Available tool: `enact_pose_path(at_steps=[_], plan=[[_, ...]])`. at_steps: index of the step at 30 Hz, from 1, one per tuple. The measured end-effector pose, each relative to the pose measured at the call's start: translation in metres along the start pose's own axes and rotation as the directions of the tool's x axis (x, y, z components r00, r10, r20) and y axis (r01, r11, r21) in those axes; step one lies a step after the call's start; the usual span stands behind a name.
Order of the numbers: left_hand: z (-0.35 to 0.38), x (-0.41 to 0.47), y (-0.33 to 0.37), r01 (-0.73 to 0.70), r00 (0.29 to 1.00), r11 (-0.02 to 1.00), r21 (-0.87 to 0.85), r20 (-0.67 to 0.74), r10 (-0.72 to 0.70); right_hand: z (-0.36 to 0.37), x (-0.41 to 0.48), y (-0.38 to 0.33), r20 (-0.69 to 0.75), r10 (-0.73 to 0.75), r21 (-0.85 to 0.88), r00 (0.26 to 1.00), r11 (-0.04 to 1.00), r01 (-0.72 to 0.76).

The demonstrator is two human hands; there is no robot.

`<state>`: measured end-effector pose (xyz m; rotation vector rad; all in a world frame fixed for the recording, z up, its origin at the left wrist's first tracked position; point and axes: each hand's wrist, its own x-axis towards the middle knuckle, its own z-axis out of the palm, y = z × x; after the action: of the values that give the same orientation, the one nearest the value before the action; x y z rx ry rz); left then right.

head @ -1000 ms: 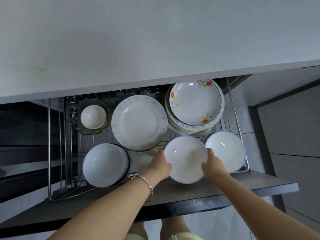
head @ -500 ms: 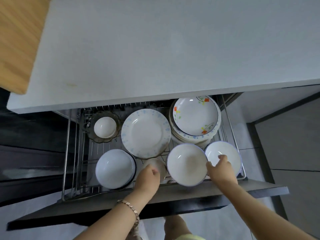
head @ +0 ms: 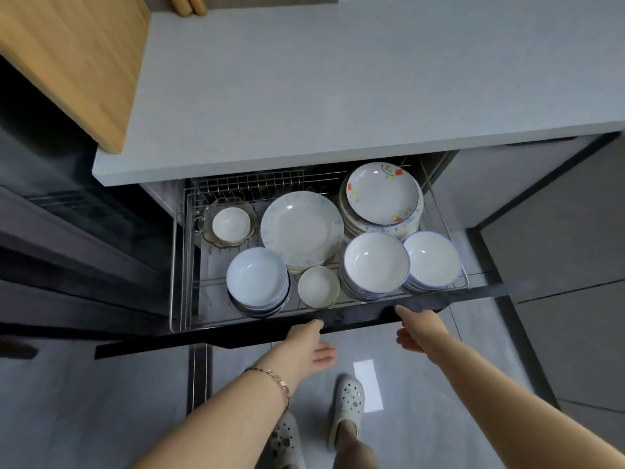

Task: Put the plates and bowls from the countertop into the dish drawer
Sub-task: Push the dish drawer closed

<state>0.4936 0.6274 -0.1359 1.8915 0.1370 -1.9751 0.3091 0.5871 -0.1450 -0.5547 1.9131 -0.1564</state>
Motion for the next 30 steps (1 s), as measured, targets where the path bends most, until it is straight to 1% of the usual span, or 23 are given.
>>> enact_pose_path(at_steps=[2,5,10,14,16,20,24,26,29,30], plan=[[0.002,0.010,-0.005,-0.037,0.999,0.989,-0.142,-0.044,0.031,-0.004,0.003,0.002,-0.015,0.035,0.143,0.999,0.989,-0.032],[0.010,0.025,-0.006,-0.095,0.990,0.921,-0.377,-0.137,0.046,-0.013,0.013,0.000,-0.008,0.078,0.287,0.997,0.955,-0.072],[0.024,0.040,-0.002,-0.094,0.966,0.840,-0.534,-0.253,-0.052,-0.014,0.032,-0.003,-0.004,0.123,0.397,0.992,0.911,-0.111],[0.027,0.043,0.008,-0.070,0.948,0.806,-0.588,-0.291,-0.129,-0.014,0.041,-0.010,0.073,0.110,0.423,0.991,0.897,-0.130],[0.029,0.042,0.014,-0.077,0.938,0.803,-0.591,-0.315,-0.142,-0.016,0.046,-0.015,0.080,0.141,0.443,0.987,0.882,-0.162],[0.037,0.021,0.036,-0.111,0.938,0.860,-0.497,-0.338,-0.075,-0.013,0.053,-0.032,0.064,0.159,0.379,0.985,0.910,-0.171],[0.035,0.019,0.063,-0.094,0.966,0.883,-0.460,-0.257,-0.031,-0.009,0.062,-0.060,0.065,0.153,0.393,0.986,0.904,-0.166],[0.035,0.022,0.080,-0.079,0.973,0.869,-0.488,-0.226,-0.039,-0.008,0.068,-0.075,0.064,0.137,0.424,0.989,0.893,-0.151],[0.033,0.034,0.110,-0.071,0.986,0.847,-0.526,-0.166,-0.020,-0.006,0.075,-0.103,0.080,0.052,0.442,0.995,0.894,-0.082],[0.030,0.037,0.121,-0.050,0.991,0.840,-0.540,-0.134,-0.027,-0.004,0.079,-0.113,0.065,0.068,0.428,0.996,0.899,-0.089]])
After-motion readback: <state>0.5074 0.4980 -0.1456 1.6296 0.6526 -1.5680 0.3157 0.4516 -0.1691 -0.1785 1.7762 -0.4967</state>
